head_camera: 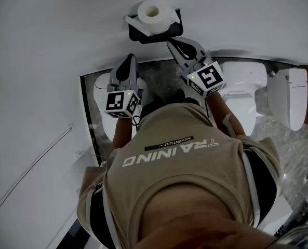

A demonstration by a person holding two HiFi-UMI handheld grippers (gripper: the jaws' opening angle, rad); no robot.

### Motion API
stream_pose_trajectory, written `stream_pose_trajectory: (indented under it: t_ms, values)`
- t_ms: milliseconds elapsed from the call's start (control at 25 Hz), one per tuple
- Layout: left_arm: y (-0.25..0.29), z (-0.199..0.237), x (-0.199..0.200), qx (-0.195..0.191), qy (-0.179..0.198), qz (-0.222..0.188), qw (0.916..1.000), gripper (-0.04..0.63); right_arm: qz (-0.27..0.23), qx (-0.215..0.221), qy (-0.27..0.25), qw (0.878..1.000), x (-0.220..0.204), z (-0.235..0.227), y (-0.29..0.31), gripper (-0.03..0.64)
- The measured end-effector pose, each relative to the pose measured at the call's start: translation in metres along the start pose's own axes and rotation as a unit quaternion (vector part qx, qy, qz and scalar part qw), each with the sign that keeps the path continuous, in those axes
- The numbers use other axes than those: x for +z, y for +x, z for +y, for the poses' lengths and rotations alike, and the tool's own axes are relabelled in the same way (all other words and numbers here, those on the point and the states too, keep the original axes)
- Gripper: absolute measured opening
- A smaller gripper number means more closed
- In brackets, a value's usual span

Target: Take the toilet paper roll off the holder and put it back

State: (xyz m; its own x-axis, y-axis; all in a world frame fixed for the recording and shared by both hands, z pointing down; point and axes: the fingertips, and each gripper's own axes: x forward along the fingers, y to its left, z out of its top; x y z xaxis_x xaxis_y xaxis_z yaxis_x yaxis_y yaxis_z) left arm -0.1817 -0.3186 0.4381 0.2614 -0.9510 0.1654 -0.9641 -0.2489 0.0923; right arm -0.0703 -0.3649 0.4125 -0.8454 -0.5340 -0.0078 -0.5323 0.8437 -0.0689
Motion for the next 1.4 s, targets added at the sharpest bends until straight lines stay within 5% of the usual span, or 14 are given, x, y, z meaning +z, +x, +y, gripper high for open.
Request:
stream_pose_trajectory:
  t_ms: [720, 760, 800, 1400]
  values:
    - [-0.005, 0.016, 0.024, -0.058, -0.003, -0.039, 0.9975, 0.0, -0.002, -0.081, -0.018, 0.997, 0.02, 0.009, 0.009, 0.014]
    - [-0.004, 0.016, 0.025, -0.059, -0.003, -0.039, 0.9975, 0.0, 0.002, -0.079, -0.023, 0.997, 0.02, 0.011, 0.011, 0.063]
    - [-0.004, 0.016, 0.024, -0.061, -0.006, -0.038, 0.9974, 0.0, 0.007, -0.081, -0.029, 0.996, 0.019, 0.011, 0.013, 0.301]
    - [-0.013, 0.041, 0.024, -0.061, -0.009, -0.048, 0.9969, 0.0, 0.069, -0.146, -0.036, 0.986, 0.011, -0.017, 0.058, 0.321]
